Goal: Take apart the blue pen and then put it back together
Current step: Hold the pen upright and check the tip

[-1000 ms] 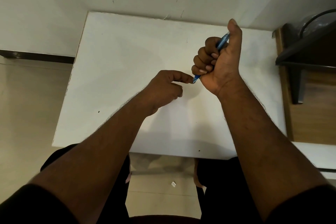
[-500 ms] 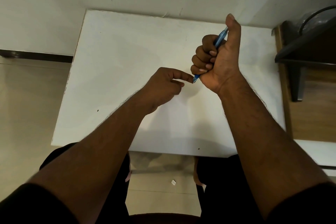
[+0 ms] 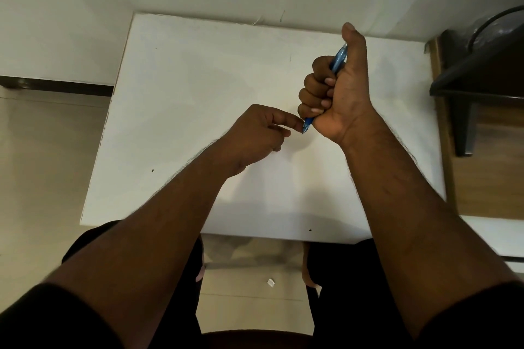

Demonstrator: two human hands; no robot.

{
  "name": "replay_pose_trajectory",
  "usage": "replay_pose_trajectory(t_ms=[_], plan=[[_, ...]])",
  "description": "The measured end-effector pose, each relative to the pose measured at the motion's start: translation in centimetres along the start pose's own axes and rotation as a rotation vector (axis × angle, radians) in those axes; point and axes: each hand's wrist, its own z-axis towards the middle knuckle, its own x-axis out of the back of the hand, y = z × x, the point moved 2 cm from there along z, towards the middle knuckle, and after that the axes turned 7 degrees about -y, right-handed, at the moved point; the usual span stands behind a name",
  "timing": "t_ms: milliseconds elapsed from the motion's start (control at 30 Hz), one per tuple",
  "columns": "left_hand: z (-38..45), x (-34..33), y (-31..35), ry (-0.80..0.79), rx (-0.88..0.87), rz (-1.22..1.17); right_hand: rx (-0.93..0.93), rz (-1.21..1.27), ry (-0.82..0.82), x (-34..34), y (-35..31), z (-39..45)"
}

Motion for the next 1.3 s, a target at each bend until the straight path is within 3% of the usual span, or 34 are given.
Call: replay_pose_trajectory(t_ms=[1300], plan=[[0.49,0.06,-0.25,0.021,-0.024,0.042,0.045,0.021,-0.027,0.12,-0.05,0.11]])
